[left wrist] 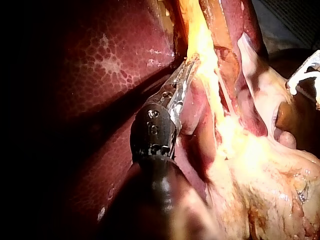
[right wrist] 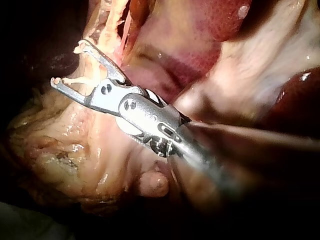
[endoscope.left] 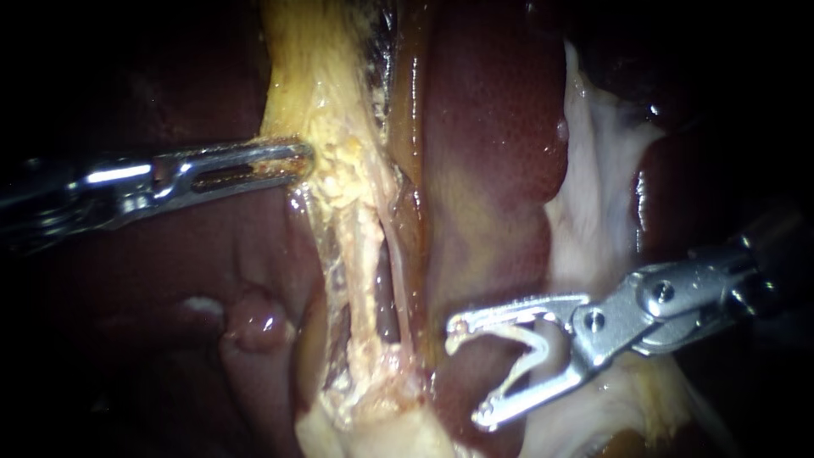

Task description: Clipping first clip left tube

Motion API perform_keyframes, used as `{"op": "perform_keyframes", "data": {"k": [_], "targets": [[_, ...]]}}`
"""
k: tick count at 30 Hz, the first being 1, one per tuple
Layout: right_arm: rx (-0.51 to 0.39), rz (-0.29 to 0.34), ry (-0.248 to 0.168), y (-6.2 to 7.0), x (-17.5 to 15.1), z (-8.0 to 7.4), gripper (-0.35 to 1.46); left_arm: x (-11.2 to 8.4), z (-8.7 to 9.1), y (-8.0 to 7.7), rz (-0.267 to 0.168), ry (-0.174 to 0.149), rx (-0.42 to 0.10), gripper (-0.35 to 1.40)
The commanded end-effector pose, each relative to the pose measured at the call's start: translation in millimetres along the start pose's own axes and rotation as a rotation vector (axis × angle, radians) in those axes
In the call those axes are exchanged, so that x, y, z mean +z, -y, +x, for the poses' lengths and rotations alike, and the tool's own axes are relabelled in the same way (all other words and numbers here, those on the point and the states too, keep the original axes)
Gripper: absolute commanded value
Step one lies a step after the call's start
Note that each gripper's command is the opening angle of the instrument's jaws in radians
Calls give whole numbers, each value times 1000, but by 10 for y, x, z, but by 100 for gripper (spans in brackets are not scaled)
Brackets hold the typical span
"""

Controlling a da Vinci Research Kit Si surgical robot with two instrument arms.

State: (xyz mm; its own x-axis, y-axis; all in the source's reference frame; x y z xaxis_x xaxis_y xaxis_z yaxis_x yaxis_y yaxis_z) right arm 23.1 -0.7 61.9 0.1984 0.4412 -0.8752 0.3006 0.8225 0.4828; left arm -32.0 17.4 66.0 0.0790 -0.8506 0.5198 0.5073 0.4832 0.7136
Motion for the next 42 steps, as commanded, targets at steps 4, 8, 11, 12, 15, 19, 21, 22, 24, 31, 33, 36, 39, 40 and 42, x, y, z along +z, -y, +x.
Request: {"op": "perform_keyframes", "data": {"k": [4, 8, 11, 12, 15, 19, 21, 22, 24, 31, 33, 36, 39, 40, 42], "targets": [[-1, -3, 1, 0, 0, -1, 59, -1, 0, 1, 0, 0, 0, -35], [7, -3, 2, 2, 6, -8, 58, -13, -6, 6, 4, -4, -3, -35], [49, -3, 2, 0, 16, -18, 58, -30, -16, 9, 6, -7, -9, -35], [77, -4, 2, -2, 22, -22, 58, -36, -20, 10, 6, -8, -10, -35], [125, -18, 2, -11, 40, -33, 58, -55, -29, 16, -4, -4, -16, -35], [139, -46, 22, -30, 64, -47, 58, -71, -39, 27, -2, 11, -23, -35], [155, -72, 51, -41, 74, -56, 58, -74, -43, 34, -1, 16, -26, -35], [154, -82, 64, -46, 77, -60, 58, -75, -44, 36, 0, 19, -27, -35], [155, -104, 77, -57, 83, -70, 58, -75, -44, 40, -1, 19, -34, -35], [170, -158, 137, -90, 96, -102, 58, -76, -44, 43, -2, 19, -34, -35], [170, -165, 147, -97, 99, -111, 58, -76, -44, 43, -2, 19, -34, -35], [168, -170, 170, -104, 104, -120, 58, -77, -44, 45, -2, 19, -34, -35], [167, -169, 177, -109, 110, -128, 58, -77, -44, 47, -3, 20, -34, -35], [166, -170, 177, -110, 113, -129, 58, -77, -44, 48, -3, 20, -34, -35], [166, -161, 178, -112, 118, -132, 58, -77, -44, 49, -3, 20, -34, -35]]}}
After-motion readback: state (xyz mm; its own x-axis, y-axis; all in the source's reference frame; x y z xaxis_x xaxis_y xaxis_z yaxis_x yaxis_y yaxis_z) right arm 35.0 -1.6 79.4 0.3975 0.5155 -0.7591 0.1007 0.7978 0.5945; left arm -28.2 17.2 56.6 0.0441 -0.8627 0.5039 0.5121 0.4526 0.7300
